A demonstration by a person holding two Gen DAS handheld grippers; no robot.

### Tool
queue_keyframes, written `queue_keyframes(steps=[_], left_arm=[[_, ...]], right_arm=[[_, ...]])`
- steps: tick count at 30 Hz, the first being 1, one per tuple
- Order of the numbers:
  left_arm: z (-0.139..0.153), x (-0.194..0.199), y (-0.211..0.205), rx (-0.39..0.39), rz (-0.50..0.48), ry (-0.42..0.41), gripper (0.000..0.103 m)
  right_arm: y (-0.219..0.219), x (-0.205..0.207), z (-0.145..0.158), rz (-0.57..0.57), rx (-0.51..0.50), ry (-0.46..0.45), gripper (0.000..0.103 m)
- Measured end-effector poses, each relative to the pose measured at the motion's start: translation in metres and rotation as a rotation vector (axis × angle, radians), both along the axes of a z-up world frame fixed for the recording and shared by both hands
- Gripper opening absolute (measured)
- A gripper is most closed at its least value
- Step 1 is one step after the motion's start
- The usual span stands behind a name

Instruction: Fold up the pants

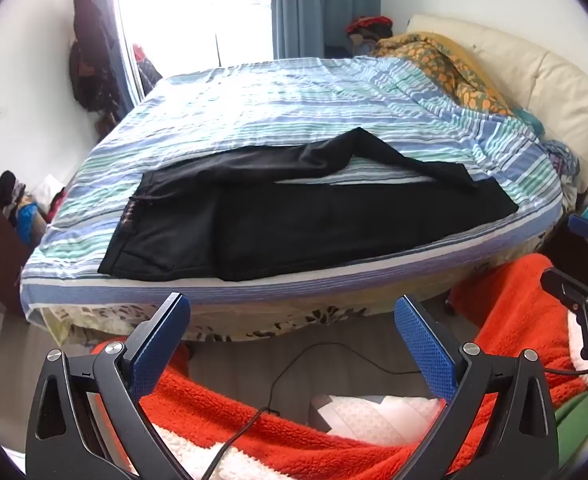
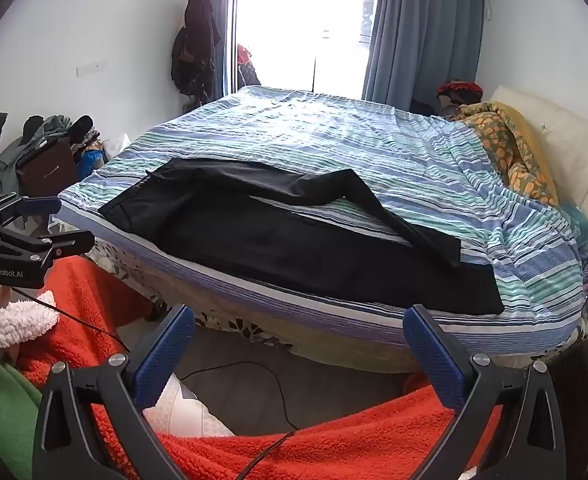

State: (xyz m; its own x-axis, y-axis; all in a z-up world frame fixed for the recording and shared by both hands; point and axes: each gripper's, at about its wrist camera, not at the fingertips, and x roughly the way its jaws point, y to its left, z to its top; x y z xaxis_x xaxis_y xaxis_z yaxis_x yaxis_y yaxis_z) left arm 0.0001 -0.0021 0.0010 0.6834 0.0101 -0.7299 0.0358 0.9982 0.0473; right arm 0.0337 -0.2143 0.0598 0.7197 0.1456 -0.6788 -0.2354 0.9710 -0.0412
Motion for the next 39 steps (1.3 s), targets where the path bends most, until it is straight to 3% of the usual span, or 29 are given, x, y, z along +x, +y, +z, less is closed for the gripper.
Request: queue_keyframes(steps=[39], left_arm=[[-0.0031, -0.0006, -0.0005, -0.007, -0.012, 0.006, 0.102]], right_arm=[[0.0015, 0.0021, -0.0076, 0.001, 0.031, 0.034, 0.103]])
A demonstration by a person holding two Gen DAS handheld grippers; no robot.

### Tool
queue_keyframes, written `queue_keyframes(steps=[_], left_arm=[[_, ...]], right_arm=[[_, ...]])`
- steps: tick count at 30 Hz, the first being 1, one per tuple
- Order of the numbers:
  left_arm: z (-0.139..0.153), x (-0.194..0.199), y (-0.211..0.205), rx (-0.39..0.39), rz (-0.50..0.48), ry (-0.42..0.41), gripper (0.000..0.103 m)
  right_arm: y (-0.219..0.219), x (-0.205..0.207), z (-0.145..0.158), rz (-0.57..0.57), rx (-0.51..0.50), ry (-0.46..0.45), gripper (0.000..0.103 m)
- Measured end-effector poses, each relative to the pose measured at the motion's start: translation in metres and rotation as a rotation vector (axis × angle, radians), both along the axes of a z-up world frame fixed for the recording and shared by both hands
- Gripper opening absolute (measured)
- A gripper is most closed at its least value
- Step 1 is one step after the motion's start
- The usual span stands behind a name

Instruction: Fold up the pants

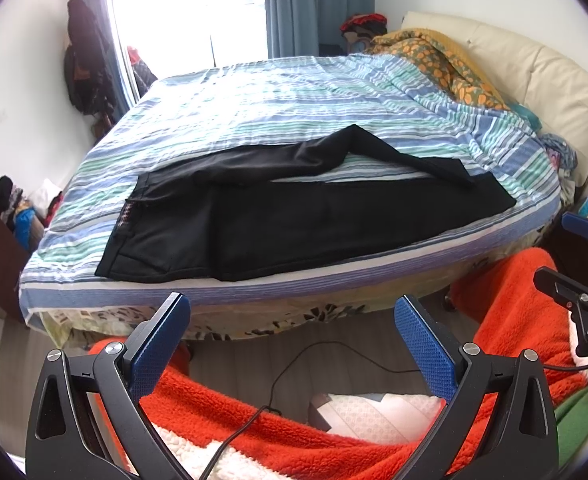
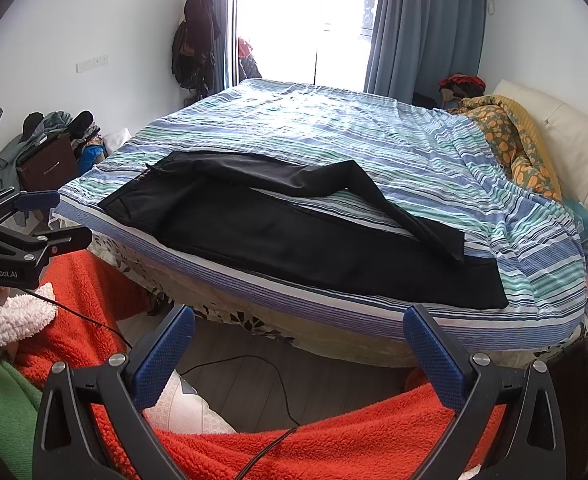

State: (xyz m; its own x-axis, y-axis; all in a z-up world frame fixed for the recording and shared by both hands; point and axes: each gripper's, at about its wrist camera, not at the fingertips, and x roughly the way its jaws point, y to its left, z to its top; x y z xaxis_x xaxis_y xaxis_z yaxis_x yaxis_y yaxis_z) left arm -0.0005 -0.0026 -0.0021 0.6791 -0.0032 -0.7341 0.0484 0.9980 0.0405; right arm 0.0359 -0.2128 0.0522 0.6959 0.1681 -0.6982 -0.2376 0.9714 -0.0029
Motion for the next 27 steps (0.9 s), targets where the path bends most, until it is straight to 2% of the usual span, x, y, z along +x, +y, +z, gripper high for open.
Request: queue_keyframes(steps=[27], left_arm=[[0.0005, 0.0005, 0.0003, 0.000, -0.002, 0.007, 0.102]], right_arm=[[-0.0006, 0.0025, -0.0040, -0.001, 0.007, 0.012, 0.103]])
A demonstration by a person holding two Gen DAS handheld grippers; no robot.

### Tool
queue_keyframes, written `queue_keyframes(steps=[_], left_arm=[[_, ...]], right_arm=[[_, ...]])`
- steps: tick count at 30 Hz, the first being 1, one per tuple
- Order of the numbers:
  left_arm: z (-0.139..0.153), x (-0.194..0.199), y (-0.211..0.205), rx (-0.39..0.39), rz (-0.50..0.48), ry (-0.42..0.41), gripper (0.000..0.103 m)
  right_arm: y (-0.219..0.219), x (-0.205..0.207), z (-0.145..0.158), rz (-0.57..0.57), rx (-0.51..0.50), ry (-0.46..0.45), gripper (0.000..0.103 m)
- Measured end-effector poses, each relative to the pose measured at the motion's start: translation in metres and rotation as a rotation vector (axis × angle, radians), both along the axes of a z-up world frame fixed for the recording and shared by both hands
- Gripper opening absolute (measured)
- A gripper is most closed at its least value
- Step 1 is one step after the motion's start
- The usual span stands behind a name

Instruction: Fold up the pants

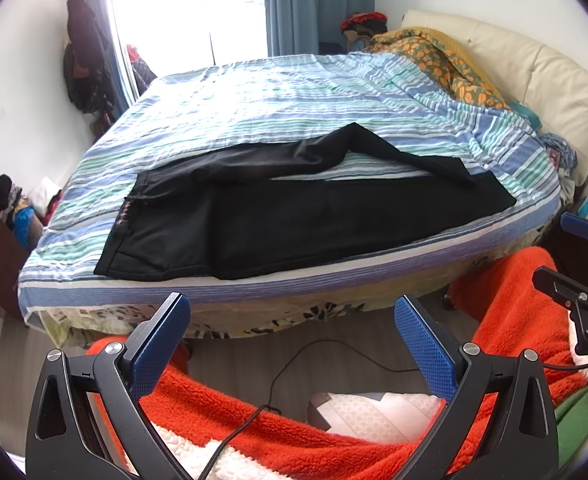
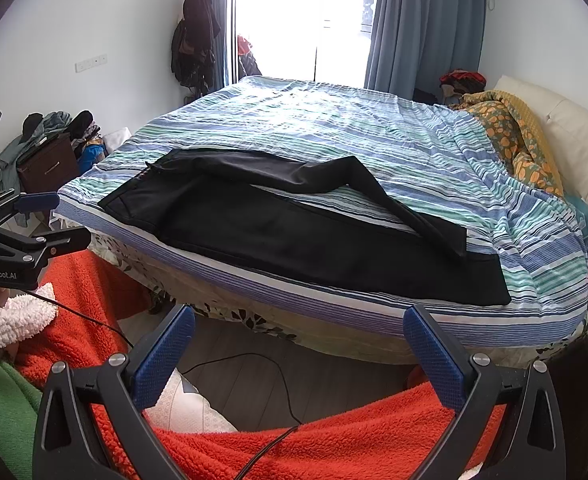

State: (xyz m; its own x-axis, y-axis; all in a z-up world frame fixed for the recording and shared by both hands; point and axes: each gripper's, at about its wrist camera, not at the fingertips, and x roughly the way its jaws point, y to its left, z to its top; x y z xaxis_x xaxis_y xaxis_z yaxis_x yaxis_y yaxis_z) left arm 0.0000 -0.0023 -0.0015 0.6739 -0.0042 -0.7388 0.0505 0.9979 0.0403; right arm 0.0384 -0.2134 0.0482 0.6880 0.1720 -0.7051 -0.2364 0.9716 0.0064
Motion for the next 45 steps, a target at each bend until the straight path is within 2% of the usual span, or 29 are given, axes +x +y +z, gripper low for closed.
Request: queue_keyframes(steps=[45], left_arm=[[-0.0011, 0.0027, -0.0066, 0.026, -0.016, -0.001, 0.102]], right_arm=[[0.0001, 0.0057, -0.0039, 0.014, 0.007, 0.032, 0.103]])
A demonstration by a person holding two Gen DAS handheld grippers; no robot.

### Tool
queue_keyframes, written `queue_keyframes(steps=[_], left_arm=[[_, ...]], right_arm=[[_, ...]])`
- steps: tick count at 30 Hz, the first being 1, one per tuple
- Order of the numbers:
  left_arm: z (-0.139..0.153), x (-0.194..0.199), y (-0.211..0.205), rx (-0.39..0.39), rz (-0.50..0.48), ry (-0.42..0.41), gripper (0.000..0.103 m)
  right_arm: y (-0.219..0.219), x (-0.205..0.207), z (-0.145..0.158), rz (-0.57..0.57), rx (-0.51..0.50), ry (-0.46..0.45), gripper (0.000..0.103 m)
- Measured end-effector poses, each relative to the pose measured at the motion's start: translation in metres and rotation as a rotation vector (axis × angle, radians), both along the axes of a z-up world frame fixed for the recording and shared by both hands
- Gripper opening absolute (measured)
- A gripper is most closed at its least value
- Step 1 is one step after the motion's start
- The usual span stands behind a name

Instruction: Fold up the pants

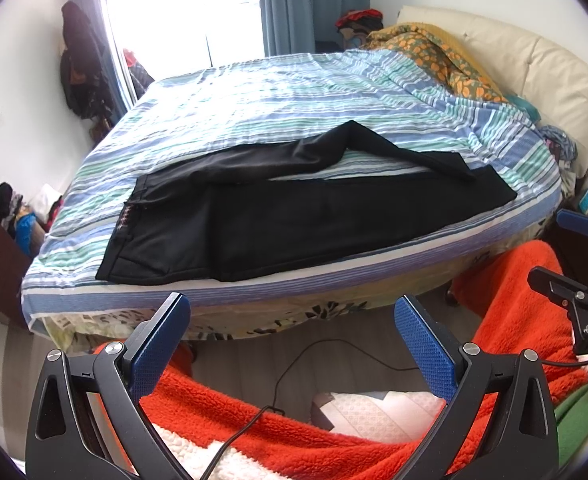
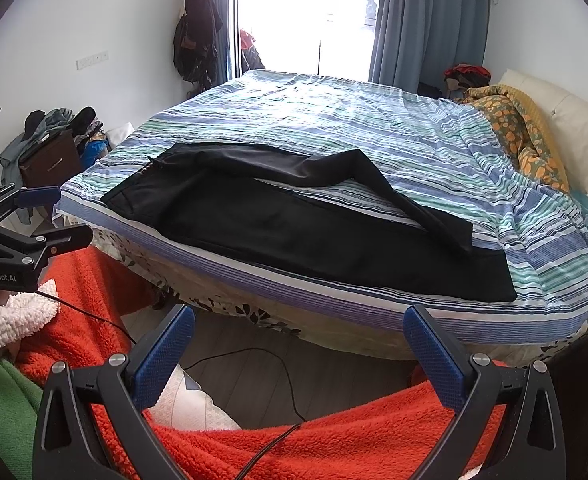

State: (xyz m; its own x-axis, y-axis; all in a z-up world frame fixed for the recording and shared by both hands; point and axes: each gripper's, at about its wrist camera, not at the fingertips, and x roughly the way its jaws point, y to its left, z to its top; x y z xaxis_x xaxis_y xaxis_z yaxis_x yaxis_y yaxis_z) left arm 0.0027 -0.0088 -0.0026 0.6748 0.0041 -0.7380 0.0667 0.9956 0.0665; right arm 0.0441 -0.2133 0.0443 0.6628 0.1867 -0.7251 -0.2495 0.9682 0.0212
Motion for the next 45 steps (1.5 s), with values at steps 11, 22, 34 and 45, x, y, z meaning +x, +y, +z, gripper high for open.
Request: queue_keyframes(steps=[11, 22, 34, 45], left_arm=[[-0.0015, 0.0000, 0.0010, -0.002, 0.001, 0.003, 0.102], [-0.0038, 0.0004, 0.0035, -0.001, 0.009, 0.008, 0.102], [-0.0046, 0.0013, 0.0050, -0.001, 0.011, 0.010, 0.102], [-0.0053, 0.0004, 0.0046, 0.002, 0.011, 0.012, 0.102]], right_arm=[[0.0002, -0.0002, -0.0009, 0.001, 0.001, 0.002, 0.103], [0.0004, 0.0005, -0.0023, 0.002, 0.009, 0.003, 0.103], [0.0023, 0.0003, -0.0027, 0.007, 0.005, 0.003, 0.103], [0.0035, 0.0020, -0.0042, 0.009, 0.010, 0.012, 0.103]])
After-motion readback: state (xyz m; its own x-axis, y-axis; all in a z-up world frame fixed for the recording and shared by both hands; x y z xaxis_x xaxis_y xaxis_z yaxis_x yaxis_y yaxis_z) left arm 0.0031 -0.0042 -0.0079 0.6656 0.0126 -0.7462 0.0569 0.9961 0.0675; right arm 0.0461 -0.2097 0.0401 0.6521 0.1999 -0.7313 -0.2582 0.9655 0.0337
